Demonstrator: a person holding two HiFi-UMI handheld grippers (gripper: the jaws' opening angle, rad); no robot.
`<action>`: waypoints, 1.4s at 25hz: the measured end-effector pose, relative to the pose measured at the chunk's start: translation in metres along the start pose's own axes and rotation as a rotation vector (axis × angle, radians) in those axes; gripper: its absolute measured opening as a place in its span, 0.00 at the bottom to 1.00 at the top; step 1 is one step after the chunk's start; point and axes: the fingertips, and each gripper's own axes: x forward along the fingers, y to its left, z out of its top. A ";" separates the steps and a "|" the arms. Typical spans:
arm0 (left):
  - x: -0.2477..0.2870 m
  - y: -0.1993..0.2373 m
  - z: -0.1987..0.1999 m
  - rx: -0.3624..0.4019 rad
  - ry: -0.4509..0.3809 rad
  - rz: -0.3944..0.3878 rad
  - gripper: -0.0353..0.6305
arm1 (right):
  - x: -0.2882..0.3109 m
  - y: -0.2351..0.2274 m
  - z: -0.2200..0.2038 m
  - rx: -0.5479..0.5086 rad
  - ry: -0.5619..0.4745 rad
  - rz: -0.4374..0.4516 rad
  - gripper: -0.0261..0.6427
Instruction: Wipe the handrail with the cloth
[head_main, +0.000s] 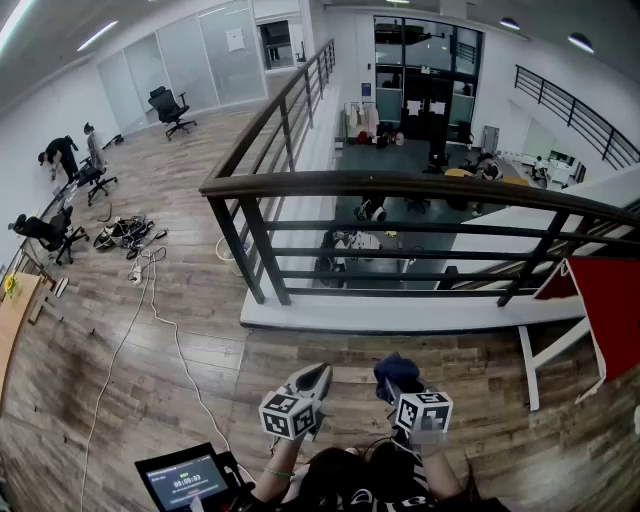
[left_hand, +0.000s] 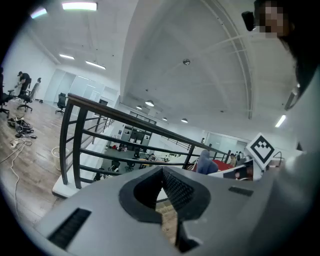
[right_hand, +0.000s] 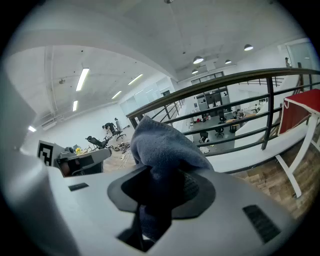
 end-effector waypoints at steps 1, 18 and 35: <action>-0.001 0.002 0.002 -0.002 -0.002 0.006 0.06 | 0.001 0.002 0.003 -0.003 0.001 0.005 0.20; 0.067 0.123 0.058 -0.071 -0.050 0.192 0.06 | 0.146 -0.007 0.091 -0.072 0.080 0.114 0.20; 0.186 0.247 0.156 -0.099 -0.103 0.345 0.06 | 0.318 -0.025 0.216 -0.175 0.162 0.238 0.20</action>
